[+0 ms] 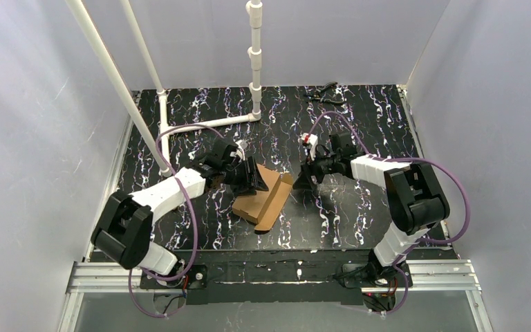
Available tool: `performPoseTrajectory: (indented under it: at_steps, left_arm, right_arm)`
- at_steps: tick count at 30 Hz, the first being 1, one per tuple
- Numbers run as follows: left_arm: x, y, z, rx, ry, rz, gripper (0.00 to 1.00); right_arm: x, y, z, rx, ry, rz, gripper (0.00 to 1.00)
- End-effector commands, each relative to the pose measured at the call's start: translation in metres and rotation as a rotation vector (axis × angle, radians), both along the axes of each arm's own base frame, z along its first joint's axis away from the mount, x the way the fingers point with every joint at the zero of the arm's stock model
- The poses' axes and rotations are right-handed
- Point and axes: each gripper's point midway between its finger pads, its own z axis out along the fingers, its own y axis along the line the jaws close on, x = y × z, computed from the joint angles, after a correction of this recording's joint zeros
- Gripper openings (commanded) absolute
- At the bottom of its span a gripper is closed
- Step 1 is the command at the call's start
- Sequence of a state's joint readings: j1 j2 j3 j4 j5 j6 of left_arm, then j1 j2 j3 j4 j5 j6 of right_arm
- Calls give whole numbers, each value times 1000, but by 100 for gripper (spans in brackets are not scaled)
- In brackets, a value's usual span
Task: Fold the paper box
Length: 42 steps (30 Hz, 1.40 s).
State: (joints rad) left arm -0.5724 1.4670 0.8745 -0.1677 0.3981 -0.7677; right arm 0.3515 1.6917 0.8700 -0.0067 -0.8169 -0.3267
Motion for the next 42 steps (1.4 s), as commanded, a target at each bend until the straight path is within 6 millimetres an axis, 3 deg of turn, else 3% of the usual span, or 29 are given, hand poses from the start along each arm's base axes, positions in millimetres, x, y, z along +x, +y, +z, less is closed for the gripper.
performPoseTrajectory:
  at_steps: [1, 6, 8, 10, 11, 18, 28, 42]
  left_arm:
    - [11, 0, 52, -45, -153, -5, 52]
    - [9, 15, 69, -5, -243, -8, 59]
    - [5, 28, 67, 25, -273, 10, 73]
    - [4, 40, 67, 19, -304, 49, 94]
    - [2, 45, 66, 10, -315, 72, 98]
    - [-7, 70, 56, -4, -350, 99, 98]
    - [5, 69, 29, 53, -398, -25, 98]
    - [15, 68, -6, 60, -407, -44, 98]
  right_arm:
    - [8, -2, 11, 61, -9, -4, 74]
    - [7, -5, 7, 47, 9, 17, 74]
    - [7, -5, 5, 48, 19, 18, 74]
    - [8, -4, 3, 52, 29, 14, 73]
    - [9, -3, 2, 54, 34, 13, 73]
    - [12, 2, 1, 87, 48, 14, 67]
    - [23, 9, -12, 113, 105, -6, 63]
    - [24, 13, -20, 131, 124, -2, 49]
